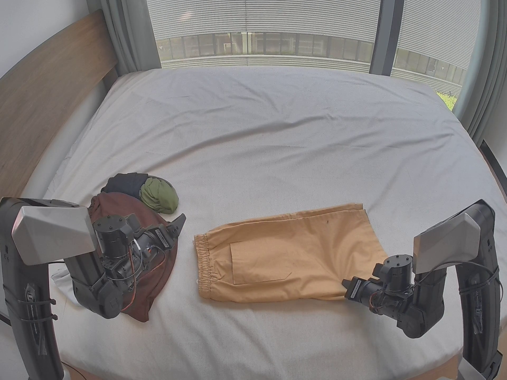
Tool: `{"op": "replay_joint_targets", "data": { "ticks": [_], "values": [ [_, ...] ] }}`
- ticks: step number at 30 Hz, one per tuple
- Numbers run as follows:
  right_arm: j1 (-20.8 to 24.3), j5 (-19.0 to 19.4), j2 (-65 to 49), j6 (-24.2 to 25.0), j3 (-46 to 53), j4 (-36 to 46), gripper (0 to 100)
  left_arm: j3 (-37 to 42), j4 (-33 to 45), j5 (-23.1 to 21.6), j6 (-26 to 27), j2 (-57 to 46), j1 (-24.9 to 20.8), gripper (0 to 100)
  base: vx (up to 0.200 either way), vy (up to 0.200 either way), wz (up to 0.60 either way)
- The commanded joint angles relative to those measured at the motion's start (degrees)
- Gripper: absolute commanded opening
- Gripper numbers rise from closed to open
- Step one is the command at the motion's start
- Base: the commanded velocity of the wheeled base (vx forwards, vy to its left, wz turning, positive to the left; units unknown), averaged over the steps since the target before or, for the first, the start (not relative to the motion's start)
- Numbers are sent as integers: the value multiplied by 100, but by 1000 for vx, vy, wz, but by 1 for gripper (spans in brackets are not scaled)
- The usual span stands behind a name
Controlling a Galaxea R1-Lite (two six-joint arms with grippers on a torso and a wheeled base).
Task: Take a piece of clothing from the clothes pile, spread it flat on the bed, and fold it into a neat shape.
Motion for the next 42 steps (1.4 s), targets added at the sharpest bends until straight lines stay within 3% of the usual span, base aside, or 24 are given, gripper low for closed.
{"op": "replay_joint_targets", "data": {
  "ticks": [1, 11, 12, 22, 29, 30, 38, 42],
  "values": [
    [-29, 4, -83, -13, 329, -12, 0, 5, -3, 4, -1, -5, 0, 100, 0, 0, 0],
    [-29, 4, -3, -13, 426, -21, 0, 40, -3, 4, -1, 4, -17, 100, 0, 0, 0],
    [-21, 4, -3, -13, 417, -21, 100, 49, -3, 4, -1, 4, -26, 100, 0, 0, 0],
    [129, 153, -223, -13, 1059, -12, 100, 154, -3, 4, -441, -146, -246, 100, 0, 0, 0],
    [612, 356, -882, 5, 1850, -21, 100, 172, -3, 4, -607, -155, -307, 100, 0, 0, 0],
    [841, 356, -1172, 14, 1964, -21, 100, 286, 6, -14, -643, -181, -369, 100, 0, 0, 0],
    [1491, 329, -2201, 101, 1946, -12, 100, 612, 14, -102, -599, -14, -544, 100, 0, 0, 0],
    [1535, 320, -2271, 154, 1630, -12, 100, 664, 50, -111, -599, 127, -544, 100, 0, 0, 0]
  ]
}}
